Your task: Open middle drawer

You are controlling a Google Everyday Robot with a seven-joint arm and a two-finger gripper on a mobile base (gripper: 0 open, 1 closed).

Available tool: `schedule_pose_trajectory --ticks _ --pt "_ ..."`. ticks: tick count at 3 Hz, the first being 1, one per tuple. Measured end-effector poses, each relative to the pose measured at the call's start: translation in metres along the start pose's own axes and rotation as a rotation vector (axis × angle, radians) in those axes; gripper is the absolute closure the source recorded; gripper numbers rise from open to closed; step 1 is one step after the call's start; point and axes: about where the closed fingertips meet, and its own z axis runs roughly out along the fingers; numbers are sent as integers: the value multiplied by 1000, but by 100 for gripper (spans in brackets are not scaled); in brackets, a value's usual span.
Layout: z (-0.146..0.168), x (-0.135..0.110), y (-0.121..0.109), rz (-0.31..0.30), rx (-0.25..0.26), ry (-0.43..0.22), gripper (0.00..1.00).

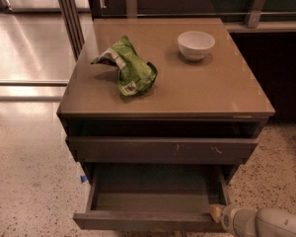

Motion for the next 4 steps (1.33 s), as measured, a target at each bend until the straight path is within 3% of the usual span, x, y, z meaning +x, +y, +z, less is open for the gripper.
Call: schedule_pose_trajectory --ticks 1,2,3,4 --pt "-16 20 2 76 -16 12 100" --pt "-21 26 3 95 -19 16 100" --pt "-21 26 3 95 -19 16 81" --pt "-18 17 4 84 -24 -20 49"
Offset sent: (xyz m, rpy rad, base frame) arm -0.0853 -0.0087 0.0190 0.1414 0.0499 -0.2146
